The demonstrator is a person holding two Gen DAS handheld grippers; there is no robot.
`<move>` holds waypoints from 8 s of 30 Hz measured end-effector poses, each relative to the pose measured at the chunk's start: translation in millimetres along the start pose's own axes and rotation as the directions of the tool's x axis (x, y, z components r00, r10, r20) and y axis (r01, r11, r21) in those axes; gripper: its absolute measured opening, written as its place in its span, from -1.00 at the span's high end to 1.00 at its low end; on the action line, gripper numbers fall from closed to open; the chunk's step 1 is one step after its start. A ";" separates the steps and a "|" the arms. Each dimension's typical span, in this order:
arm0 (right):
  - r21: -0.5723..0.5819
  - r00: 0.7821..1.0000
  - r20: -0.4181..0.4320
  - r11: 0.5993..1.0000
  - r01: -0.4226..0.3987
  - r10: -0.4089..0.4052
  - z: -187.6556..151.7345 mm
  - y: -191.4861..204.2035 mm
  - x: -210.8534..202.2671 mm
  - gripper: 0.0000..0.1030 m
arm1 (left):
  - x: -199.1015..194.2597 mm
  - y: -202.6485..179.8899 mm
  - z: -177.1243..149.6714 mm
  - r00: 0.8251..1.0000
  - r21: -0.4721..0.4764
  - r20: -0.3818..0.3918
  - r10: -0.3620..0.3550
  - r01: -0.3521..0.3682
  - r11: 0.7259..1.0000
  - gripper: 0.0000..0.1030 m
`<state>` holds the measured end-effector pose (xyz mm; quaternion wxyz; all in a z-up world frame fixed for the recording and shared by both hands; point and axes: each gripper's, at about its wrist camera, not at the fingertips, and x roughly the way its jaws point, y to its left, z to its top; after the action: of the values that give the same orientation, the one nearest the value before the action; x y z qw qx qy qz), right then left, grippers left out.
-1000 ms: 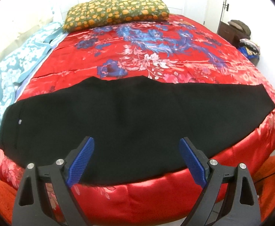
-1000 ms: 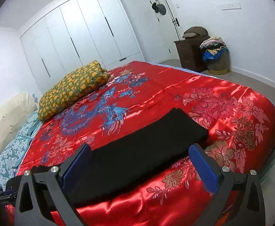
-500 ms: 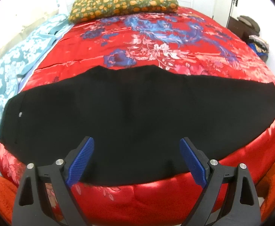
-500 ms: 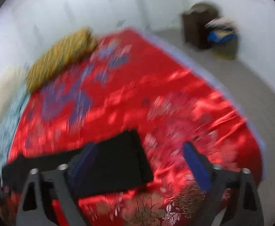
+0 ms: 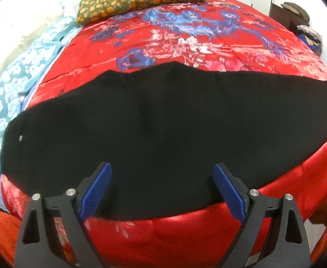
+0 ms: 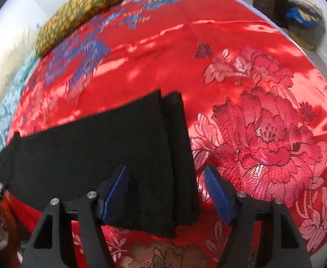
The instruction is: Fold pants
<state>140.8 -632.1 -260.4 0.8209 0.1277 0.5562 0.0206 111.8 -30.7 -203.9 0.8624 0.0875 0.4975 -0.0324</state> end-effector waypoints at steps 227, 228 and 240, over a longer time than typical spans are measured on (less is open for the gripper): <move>-0.401 0.980 0.198 0.914 0.061 0.021 -189.8 459.2 -36.4 -0.99 | 102.5 377.3 -9.7 0.926 -0.477 -0.109 -0.361 0.270 0.836 -0.99; -0.400 0.980 0.197 0.914 0.061 0.021 -189.9 459.2 -36.4 -0.99 | 103.6 376.0 -8.5 0.925 -0.469 -0.123 -0.358 0.264 0.843 -0.99; -0.376 0.976 0.215 0.925 0.058 0.026 -187.2 448.4 -39.6 -0.99 | 54.2 369.7 12.1 0.888 -0.633 -0.068 -0.456 0.315 0.707 0.60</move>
<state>2.3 -170.7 -185.3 0.8857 -0.0369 0.4502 0.1074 202.3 332.0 -201.0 0.7575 -0.2966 0.5801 -0.0419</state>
